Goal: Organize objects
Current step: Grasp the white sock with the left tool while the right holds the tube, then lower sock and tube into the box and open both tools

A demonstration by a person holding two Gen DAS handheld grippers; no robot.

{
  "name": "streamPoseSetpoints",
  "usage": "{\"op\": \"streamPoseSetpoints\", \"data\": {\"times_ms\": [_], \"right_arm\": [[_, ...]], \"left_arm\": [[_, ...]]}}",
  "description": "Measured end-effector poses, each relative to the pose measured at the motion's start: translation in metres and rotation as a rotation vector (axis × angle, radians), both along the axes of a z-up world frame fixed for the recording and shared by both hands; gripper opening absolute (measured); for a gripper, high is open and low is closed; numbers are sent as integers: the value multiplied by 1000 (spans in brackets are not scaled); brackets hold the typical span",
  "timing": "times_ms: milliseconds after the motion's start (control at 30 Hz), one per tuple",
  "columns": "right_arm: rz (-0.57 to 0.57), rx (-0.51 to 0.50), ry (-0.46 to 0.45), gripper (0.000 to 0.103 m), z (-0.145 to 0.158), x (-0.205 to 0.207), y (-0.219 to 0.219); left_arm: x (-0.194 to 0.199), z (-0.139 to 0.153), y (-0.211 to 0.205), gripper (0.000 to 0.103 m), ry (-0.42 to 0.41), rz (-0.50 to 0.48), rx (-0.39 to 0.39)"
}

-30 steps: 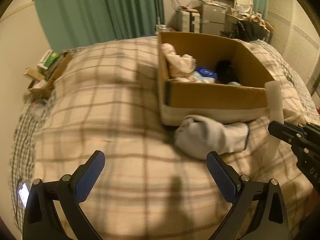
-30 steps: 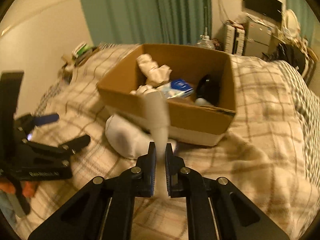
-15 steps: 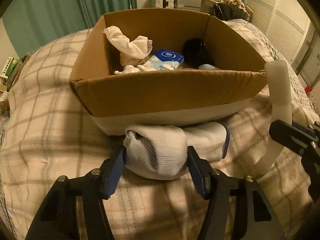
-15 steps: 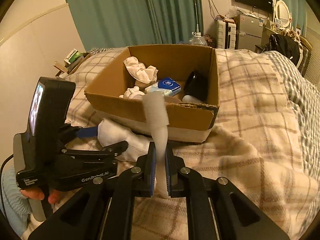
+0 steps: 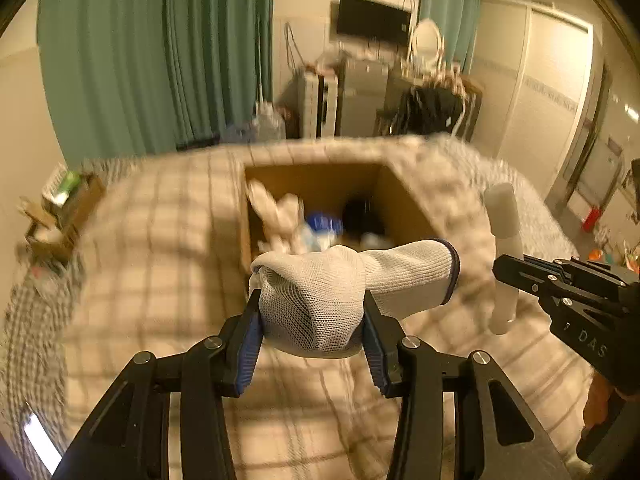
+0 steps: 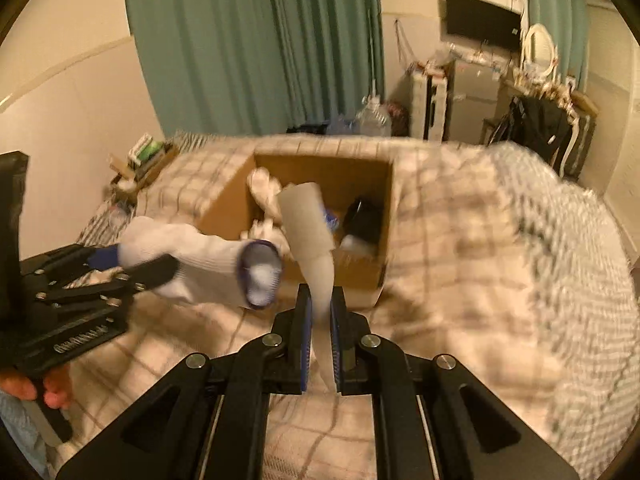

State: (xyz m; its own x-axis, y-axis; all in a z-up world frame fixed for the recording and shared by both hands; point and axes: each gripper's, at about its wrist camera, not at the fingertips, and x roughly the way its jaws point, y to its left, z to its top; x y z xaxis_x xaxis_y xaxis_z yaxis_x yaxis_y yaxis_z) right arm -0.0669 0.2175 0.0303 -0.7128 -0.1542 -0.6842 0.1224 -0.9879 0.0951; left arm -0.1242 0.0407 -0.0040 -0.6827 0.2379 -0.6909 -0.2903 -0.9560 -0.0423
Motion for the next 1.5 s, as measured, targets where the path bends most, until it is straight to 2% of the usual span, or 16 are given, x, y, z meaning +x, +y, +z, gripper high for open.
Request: {"op": "streamPoseSetpoints", "data": {"times_ms": [100,267,400,533,633,800,1033,1067,1133,1167,1200,1267,1367,1500], "right_arm": [[3,9,39,8,35,-6,0],[37,-1,87,8,83,-35,-7],[46,1,61,8,89,-75,-13],[40,21,7,8,68,-116,-18],[40,22,-41,8,43,-144,-20],[54,17,-134,8,-8,-184,-20],[60,-21,-200,12,-57,-211,-9],[63,-28,-201,13,-59,-213,-8],[62,-32,-191,23,-61,-214,-7],[53,-30,-185,32,-59,-213,-5],[37,-24,-178,41,-57,-212,-3],[9,-11,-148,49,-47,-207,0],[-13,-20,-103,57,-24,-192,7],[-45,26,-40,65,15,-163,12]], "left_arm": [[-9,34,-7,46,45,9,30],[-37,79,-10,46,125,41,21],[-70,84,-4,46,105,33,29],[-104,64,4,46,81,52,3],[-127,37,12,46,31,55,-5],[-156,-14,26,46,-47,35,-65],[-180,-62,34,47,-126,14,-99],[-181,-67,36,49,-131,17,-102],[-183,-73,37,54,-131,25,-95],[-182,-74,40,59,-127,24,-83],[-181,-74,40,69,-121,29,-77],[-177,-68,39,86,-97,62,-84],[-170,-51,37,91,-81,64,-74],[-150,-13,31,99,-24,80,-79]]}}
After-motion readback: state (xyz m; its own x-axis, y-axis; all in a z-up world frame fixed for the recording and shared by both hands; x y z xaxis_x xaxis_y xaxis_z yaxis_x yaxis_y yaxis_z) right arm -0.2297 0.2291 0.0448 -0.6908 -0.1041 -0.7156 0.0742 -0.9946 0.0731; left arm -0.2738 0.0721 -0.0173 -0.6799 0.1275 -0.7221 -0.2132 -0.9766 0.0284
